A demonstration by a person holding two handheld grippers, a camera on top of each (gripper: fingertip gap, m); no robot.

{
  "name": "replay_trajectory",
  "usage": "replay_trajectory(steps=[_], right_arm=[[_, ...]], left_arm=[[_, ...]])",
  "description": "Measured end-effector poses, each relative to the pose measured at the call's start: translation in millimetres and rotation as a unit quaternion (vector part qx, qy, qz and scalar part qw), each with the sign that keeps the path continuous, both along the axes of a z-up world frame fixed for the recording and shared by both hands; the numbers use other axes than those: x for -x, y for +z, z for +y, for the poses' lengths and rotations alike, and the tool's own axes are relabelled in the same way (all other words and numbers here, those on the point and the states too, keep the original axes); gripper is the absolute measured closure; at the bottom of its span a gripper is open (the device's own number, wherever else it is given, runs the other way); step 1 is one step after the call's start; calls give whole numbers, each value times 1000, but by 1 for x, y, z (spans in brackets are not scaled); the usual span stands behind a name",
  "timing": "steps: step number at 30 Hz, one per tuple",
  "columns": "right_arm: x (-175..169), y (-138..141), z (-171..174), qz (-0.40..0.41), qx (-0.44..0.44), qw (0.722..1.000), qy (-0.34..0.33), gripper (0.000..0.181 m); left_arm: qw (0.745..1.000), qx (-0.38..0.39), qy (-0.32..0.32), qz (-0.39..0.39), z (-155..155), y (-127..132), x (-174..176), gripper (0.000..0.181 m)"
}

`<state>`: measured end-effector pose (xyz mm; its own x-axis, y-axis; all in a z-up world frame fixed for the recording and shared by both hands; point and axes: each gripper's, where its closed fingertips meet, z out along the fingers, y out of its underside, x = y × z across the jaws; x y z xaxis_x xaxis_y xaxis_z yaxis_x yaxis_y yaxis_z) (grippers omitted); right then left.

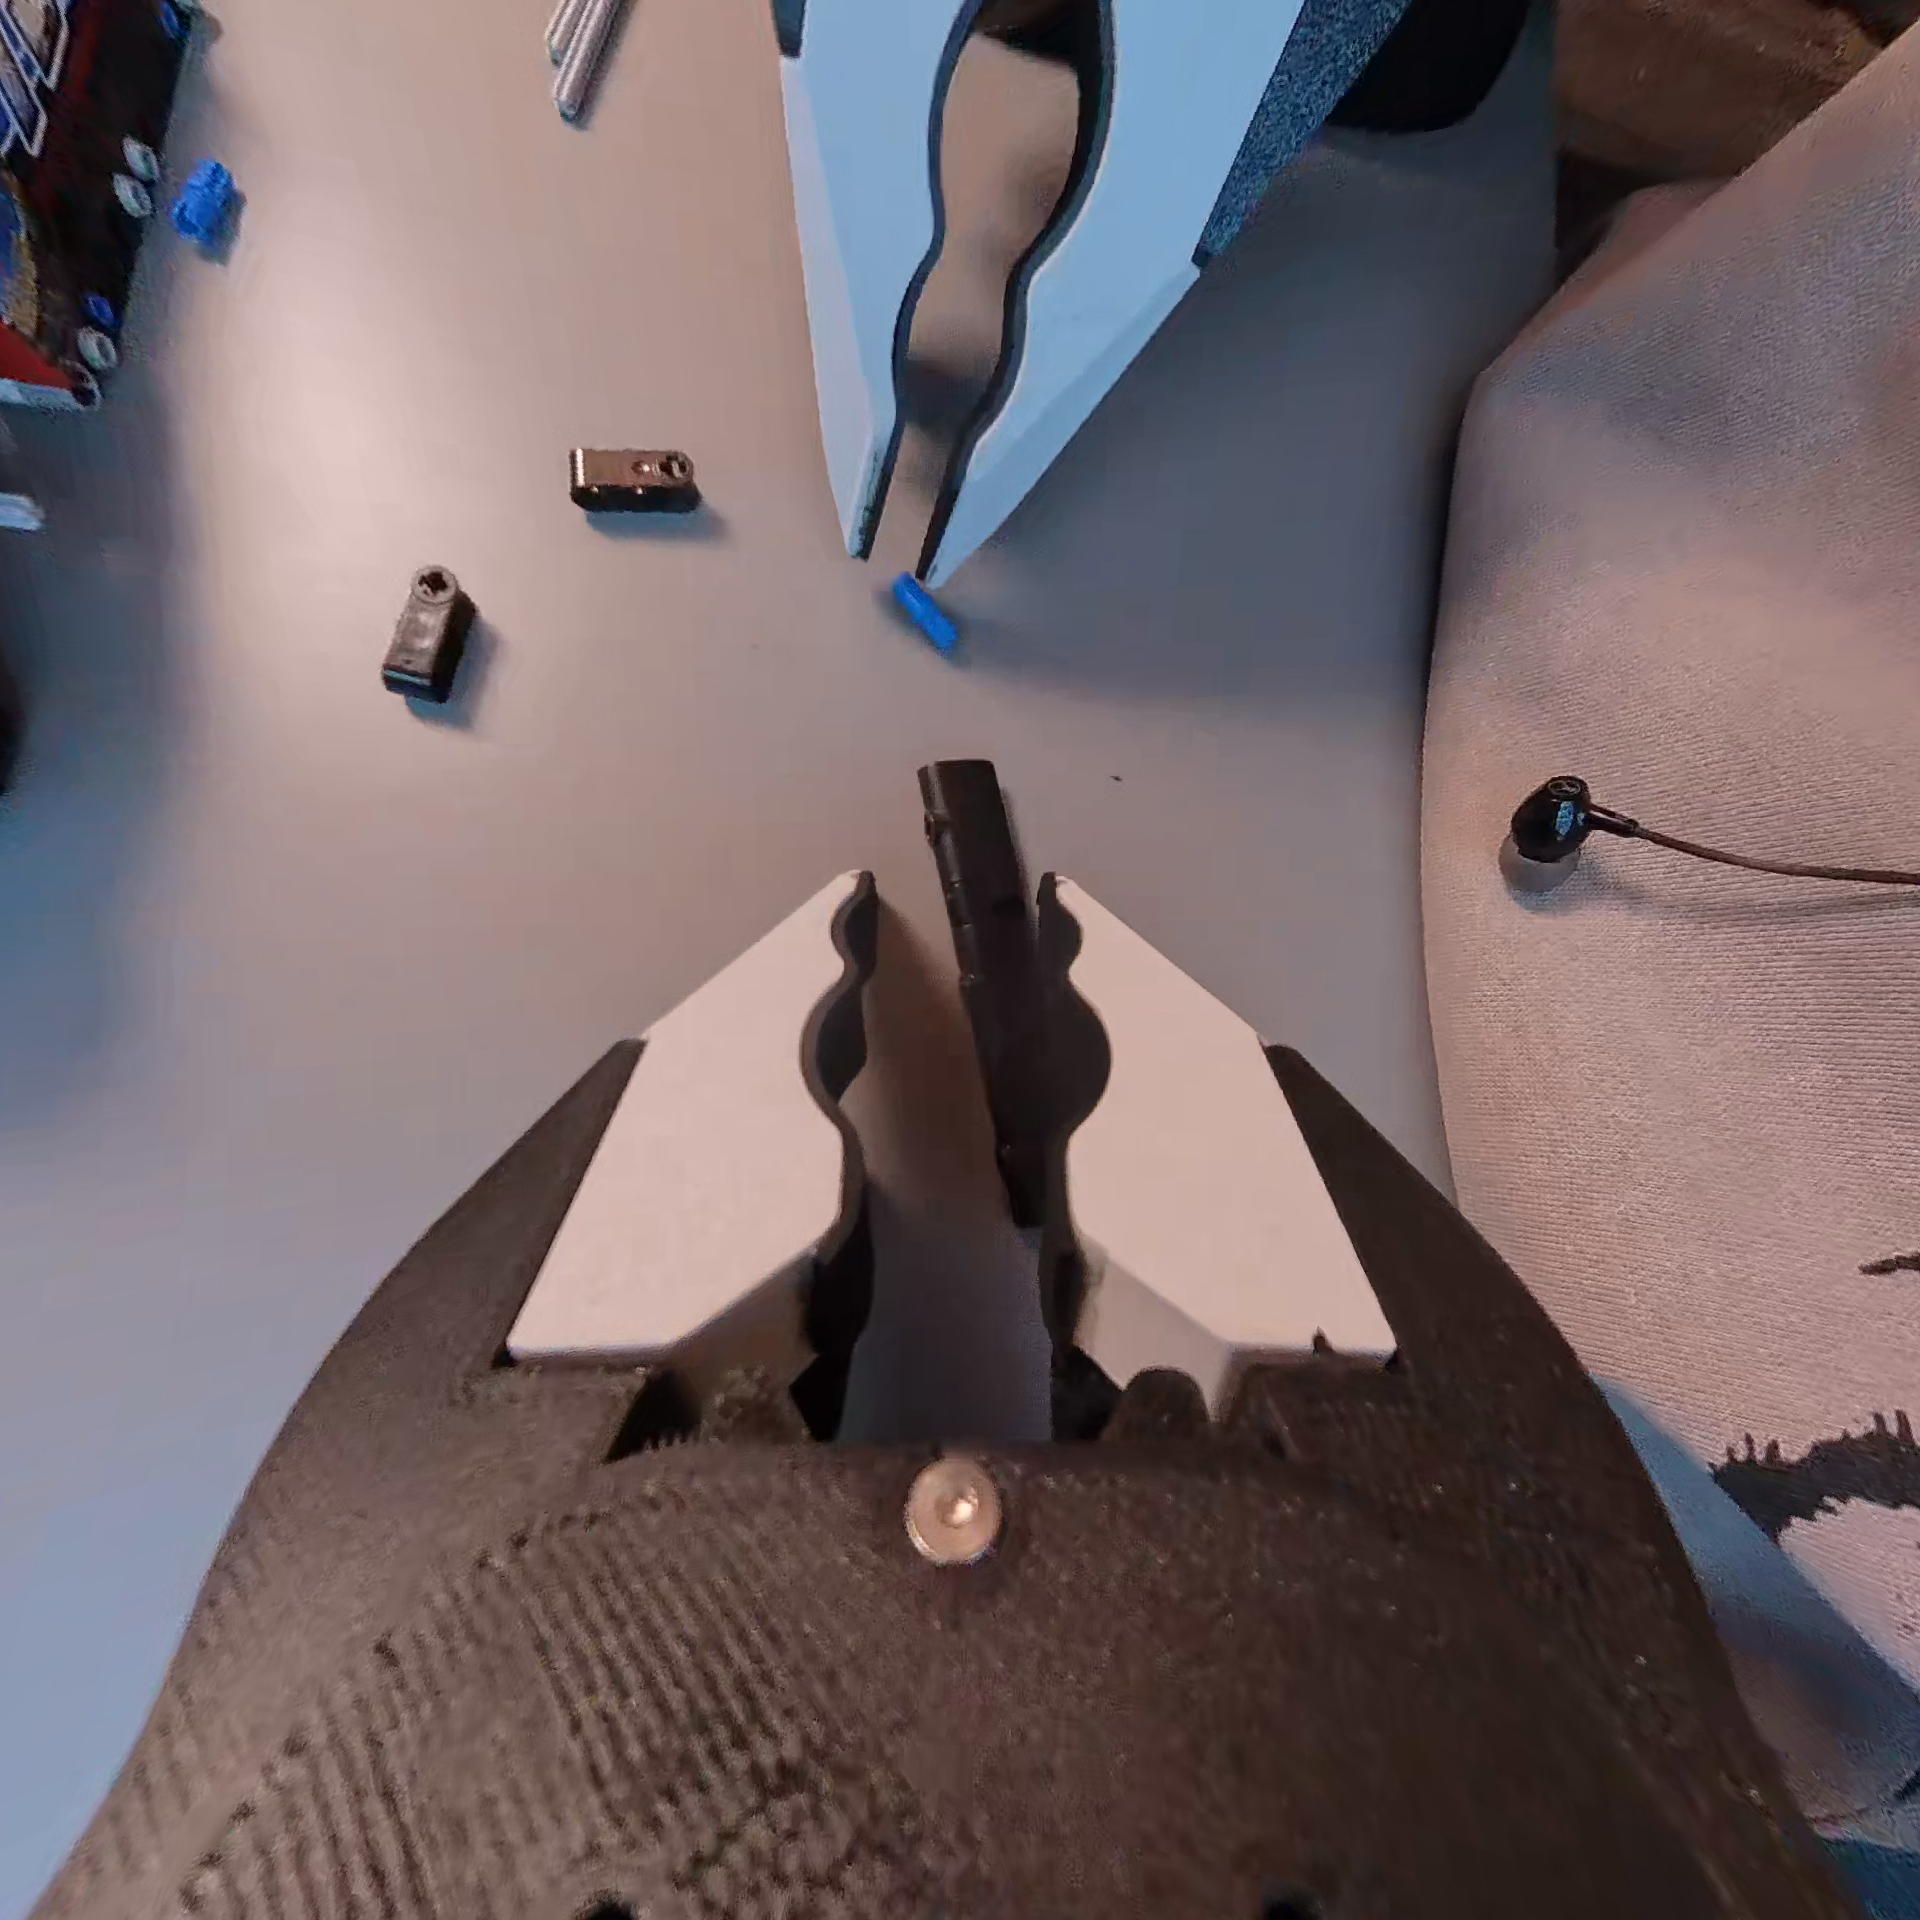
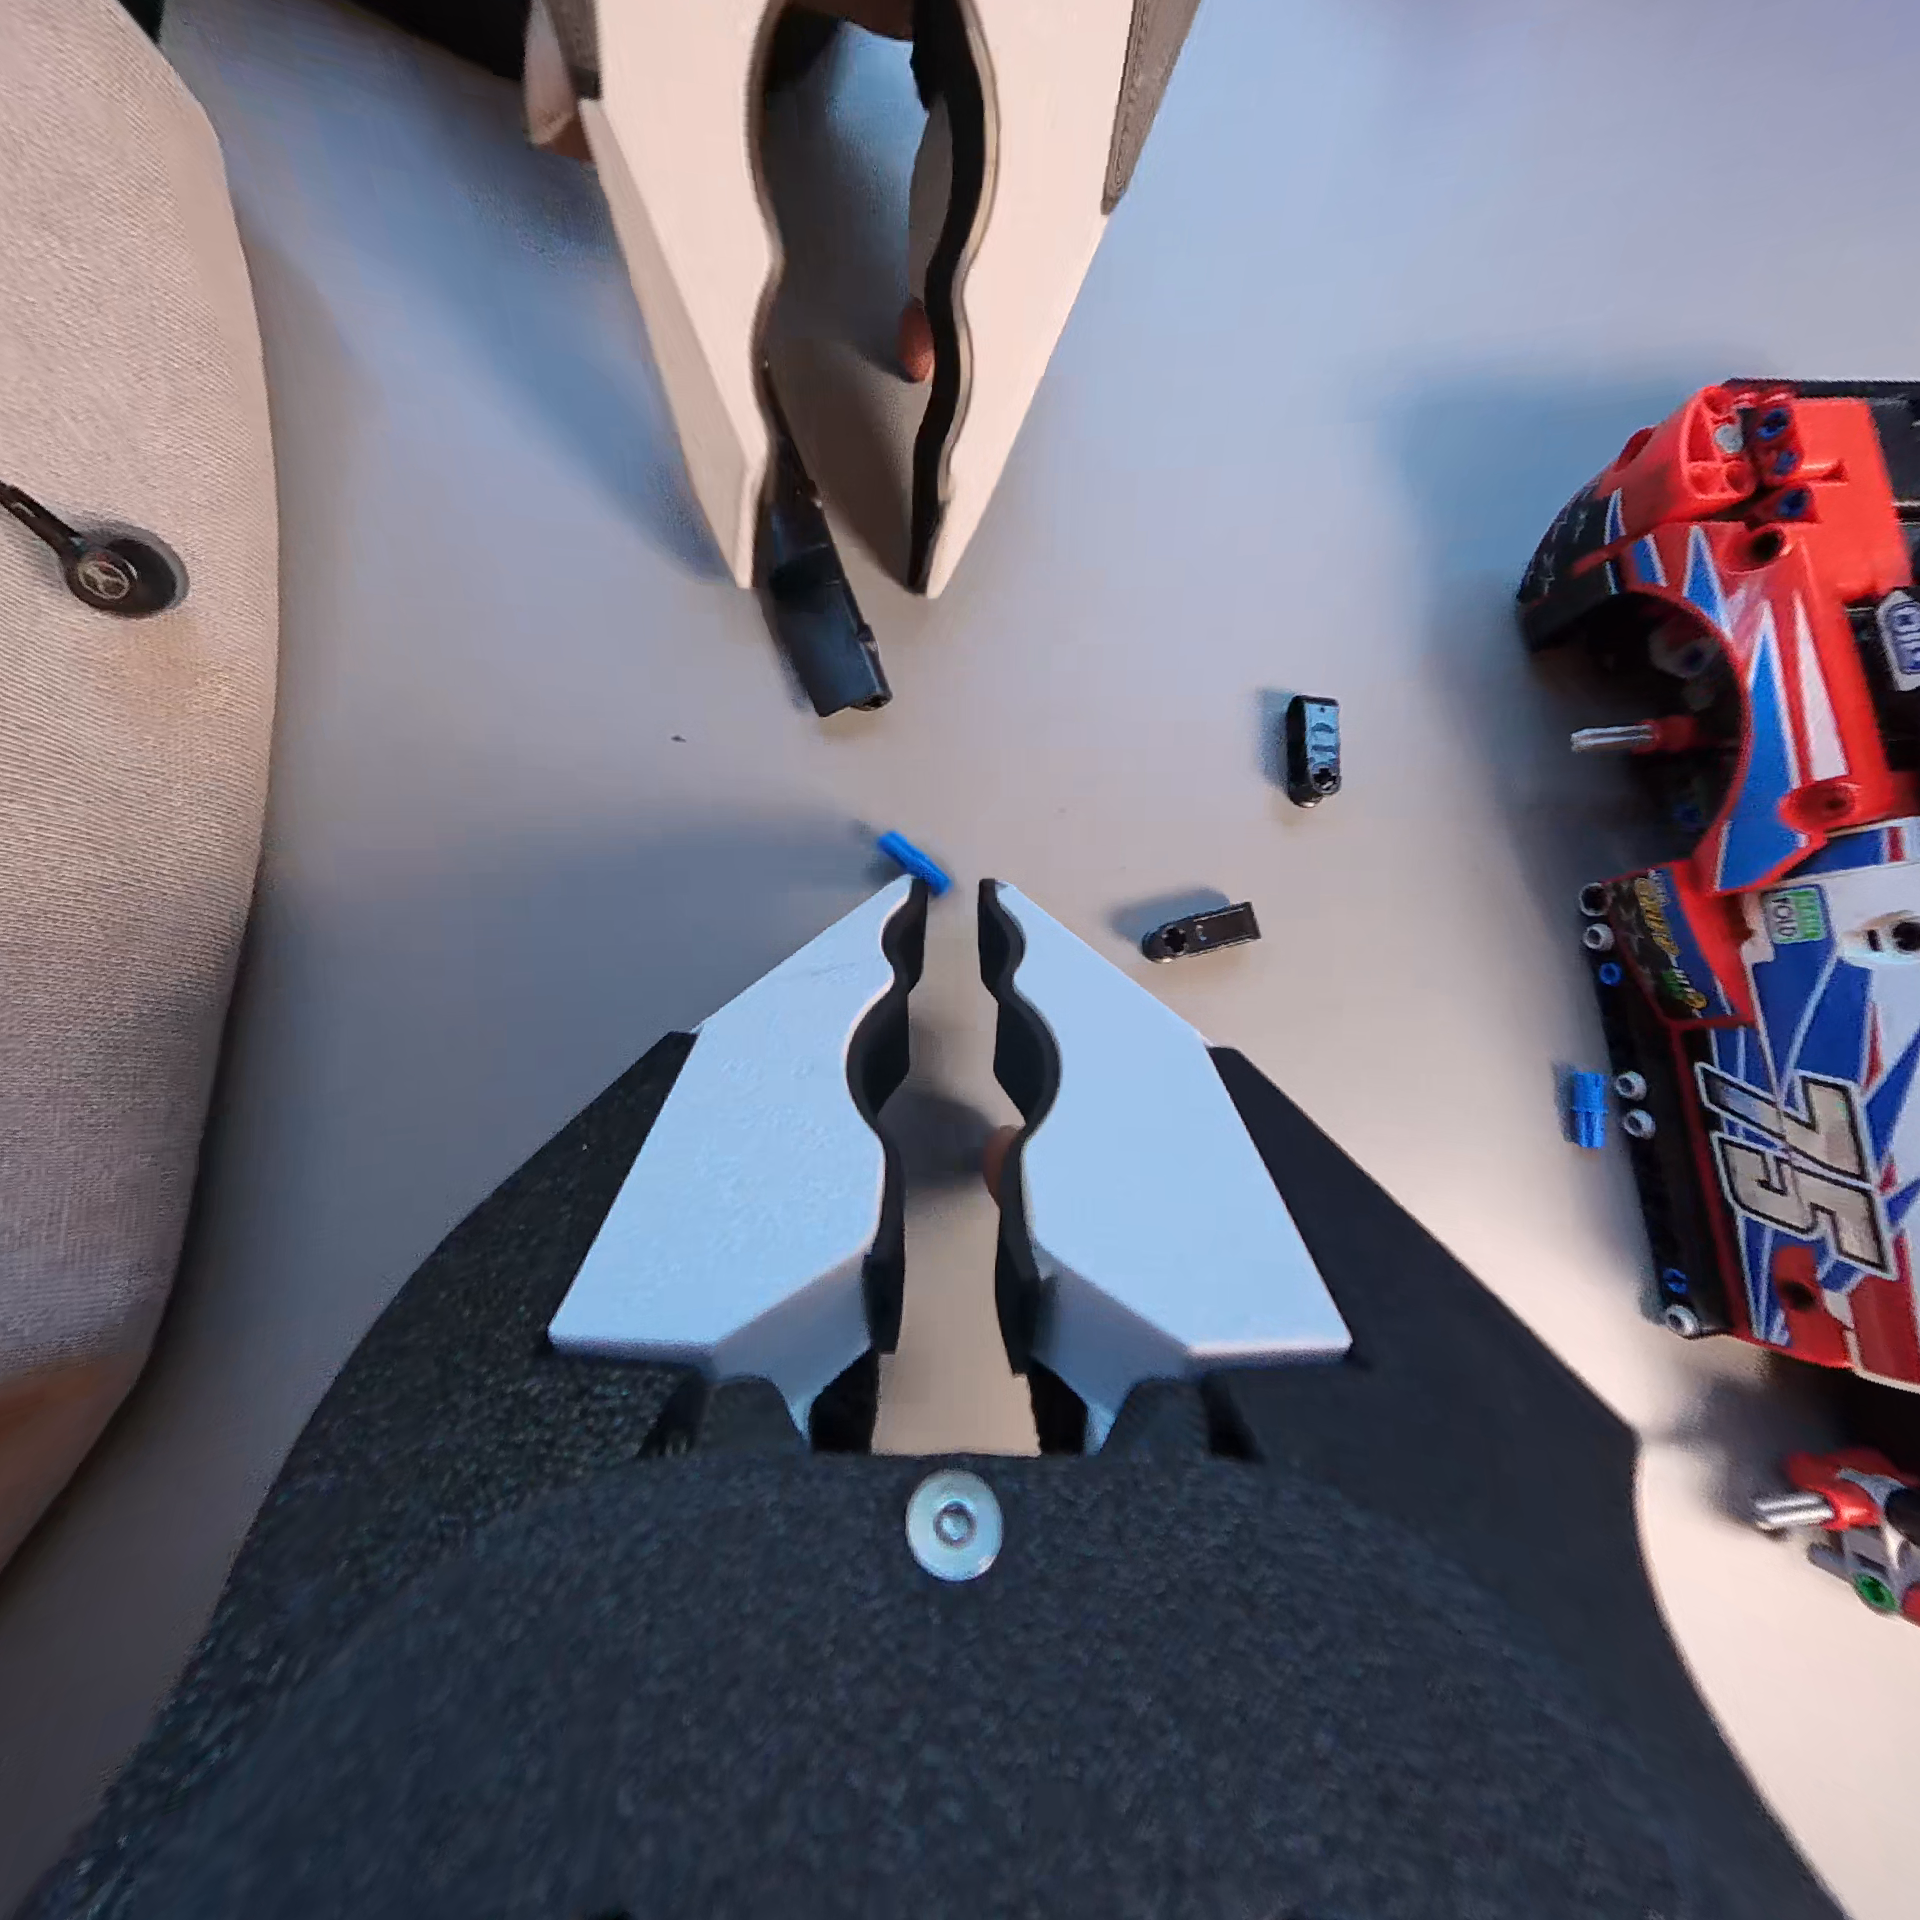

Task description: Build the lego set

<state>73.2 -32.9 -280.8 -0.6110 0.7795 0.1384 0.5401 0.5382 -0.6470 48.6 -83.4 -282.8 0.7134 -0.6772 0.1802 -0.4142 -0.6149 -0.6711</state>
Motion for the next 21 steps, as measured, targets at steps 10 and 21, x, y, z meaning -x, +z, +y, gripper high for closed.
replay_trajectory(steps=[10, 21], right_arm=[[-5, 0, -8, -23, 25, 998, 44, 160], [23, -6, -20, -70, 20, 984, 162, 164]], left_arm=[[999, -32, -27, 35, 10, -2, 0, 169], [998, -16, -53, 35, 14, -2, 5, 169]])
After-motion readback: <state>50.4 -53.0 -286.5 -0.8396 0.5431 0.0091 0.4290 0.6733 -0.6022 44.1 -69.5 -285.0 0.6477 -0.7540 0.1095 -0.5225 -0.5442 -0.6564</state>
